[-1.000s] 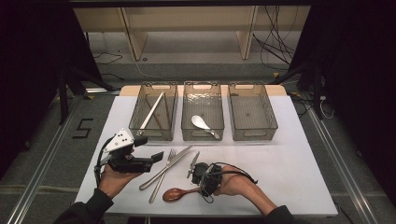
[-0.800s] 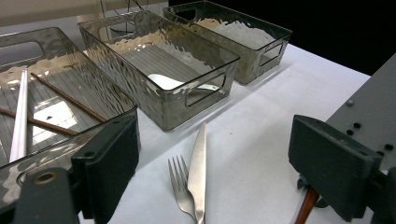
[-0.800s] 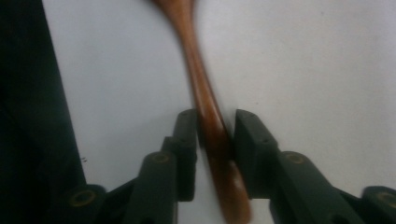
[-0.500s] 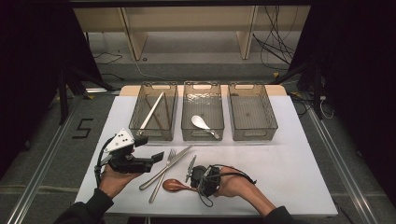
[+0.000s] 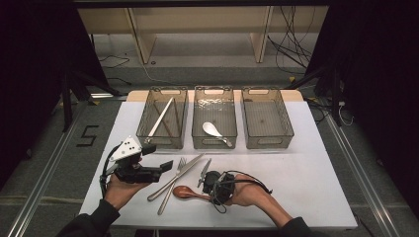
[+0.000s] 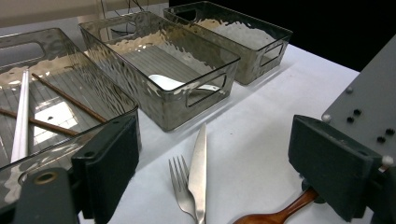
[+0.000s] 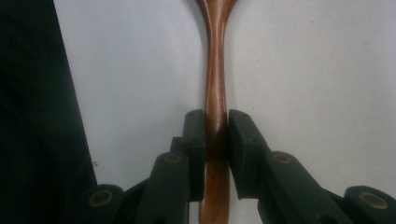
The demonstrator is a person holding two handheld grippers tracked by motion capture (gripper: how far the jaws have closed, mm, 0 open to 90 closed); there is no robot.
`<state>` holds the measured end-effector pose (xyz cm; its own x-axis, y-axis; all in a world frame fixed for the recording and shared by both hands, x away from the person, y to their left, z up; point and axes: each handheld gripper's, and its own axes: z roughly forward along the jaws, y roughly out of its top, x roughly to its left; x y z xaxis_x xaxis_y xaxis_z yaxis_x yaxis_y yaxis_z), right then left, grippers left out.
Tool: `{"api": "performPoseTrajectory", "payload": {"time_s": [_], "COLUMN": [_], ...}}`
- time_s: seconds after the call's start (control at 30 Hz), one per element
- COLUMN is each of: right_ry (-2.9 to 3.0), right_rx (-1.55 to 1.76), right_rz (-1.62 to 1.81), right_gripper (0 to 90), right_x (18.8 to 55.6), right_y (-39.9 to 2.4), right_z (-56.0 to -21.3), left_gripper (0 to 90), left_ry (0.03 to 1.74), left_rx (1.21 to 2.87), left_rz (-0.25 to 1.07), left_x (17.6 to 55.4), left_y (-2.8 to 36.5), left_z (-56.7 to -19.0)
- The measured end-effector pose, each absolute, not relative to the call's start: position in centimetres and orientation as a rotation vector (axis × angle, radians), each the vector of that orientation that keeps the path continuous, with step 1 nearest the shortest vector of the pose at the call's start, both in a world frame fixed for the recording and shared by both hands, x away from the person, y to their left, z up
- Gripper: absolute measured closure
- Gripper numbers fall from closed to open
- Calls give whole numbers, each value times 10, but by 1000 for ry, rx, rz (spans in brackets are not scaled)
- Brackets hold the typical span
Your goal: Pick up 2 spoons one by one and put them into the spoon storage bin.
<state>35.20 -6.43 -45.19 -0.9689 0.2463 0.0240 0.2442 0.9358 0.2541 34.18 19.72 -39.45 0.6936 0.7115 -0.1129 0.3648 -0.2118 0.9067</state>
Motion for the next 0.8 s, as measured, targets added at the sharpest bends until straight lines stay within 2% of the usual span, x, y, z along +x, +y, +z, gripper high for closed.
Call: {"api": "performPoseTrajectory", "payload": {"time_s": [0.37, 0.63, 0.8], "right_ry": [3067, 3044, 3046], "right_rx": [414, 393, 387], "right_rz": [367, 360, 358], "right_gripper": [776, 720, 781], "right_x": [356, 355, 357], "right_y": [-67, -49, -37], "right_z": [-455, -458, -459], "left_gripper": [160, 160, 160], "left_ry": [848, 848, 849], "left_rx": [1821, 1826, 1823], "left_rz": [401, 398, 400], "left_x": [342, 342, 342], "left_y": [196, 195, 196], "left_z": [-395, -395, -395]}}
